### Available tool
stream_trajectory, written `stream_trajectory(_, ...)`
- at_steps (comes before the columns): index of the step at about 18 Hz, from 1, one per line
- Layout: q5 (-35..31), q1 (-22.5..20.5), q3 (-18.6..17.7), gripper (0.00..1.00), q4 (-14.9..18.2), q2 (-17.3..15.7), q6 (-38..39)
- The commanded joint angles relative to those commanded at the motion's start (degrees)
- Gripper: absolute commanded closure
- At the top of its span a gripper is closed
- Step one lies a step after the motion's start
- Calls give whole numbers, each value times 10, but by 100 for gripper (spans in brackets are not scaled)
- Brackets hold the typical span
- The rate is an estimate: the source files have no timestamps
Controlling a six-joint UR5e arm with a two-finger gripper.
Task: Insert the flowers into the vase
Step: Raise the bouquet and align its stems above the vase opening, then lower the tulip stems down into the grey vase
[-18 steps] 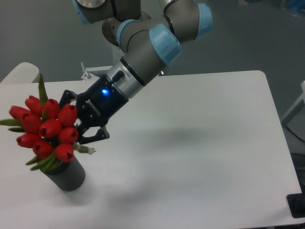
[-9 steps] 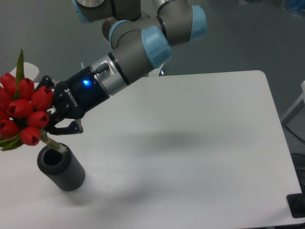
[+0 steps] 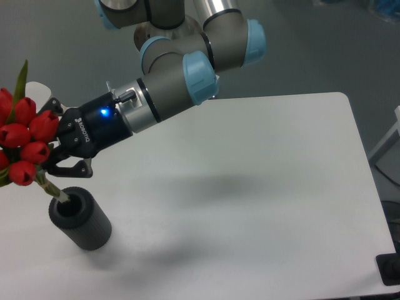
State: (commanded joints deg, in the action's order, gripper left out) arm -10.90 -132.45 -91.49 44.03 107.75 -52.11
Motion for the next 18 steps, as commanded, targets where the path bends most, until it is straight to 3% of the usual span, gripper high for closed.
stream_trajectory(18, -2, 3, -16, 67, 0, 11, -26)
